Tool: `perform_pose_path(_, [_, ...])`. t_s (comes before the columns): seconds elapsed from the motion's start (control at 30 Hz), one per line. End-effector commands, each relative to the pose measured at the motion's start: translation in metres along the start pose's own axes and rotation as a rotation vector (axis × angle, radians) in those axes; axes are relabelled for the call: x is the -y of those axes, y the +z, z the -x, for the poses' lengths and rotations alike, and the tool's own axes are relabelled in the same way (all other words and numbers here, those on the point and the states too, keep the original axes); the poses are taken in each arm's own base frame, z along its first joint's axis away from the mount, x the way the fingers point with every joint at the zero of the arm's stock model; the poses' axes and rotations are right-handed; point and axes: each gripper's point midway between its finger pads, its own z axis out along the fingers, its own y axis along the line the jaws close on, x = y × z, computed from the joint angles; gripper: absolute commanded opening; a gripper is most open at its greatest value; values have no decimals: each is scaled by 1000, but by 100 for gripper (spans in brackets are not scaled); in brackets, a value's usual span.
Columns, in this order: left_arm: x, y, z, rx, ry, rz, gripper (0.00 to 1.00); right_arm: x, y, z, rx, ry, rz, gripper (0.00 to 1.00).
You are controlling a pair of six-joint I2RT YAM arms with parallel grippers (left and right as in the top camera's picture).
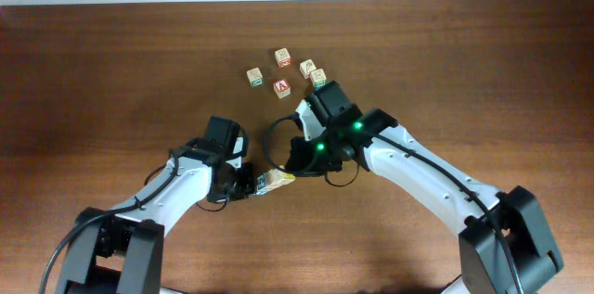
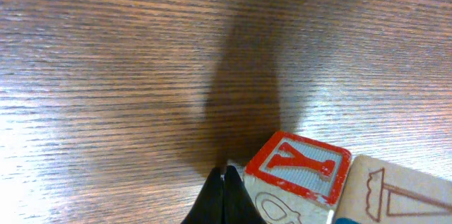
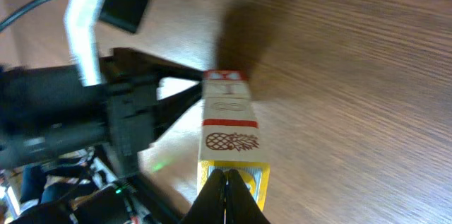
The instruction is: Rotate 4 blocks
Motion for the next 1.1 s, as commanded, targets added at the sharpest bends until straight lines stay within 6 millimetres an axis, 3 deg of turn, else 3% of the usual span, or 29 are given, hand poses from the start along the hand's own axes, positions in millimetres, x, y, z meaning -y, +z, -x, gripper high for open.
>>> perform_pose_path(0.0, [39,-3,-8,-51,44,-180,0,-10,13,-12,-43,-5,14,4])
perform_pose_path(0.17, [39,-3,-9,-56,43,-185,0,-4,18,-2,10,2,-37,4])
perform_pose_path(0.33, [40,-7,-7,-52,45,-186,0,-1,28,-4,18,6,-89,4])
perform_pose_path(0.53, [4,-53,36,123,-63,-130,0,-6,32,-9,10,-14,-96,4])
perform_pose_path(0.7, [-27,-70,57,195,-159,-107,0,-6,30,-7,22,-21,-105,4])
perform_pose_path(0.8, [-23,-97,78,286,-121,-98,0,-22,15,2,48,-63,-88,6])
perform_pose_path(1.03, [-14,-126,94,373,-95,-113,0,-51,-9,21,91,-146,-68,15])
perform_pose_path(1.07, [-14,-139,98,407,-85,-91,0,-57,-19,26,103,-177,-82,18])
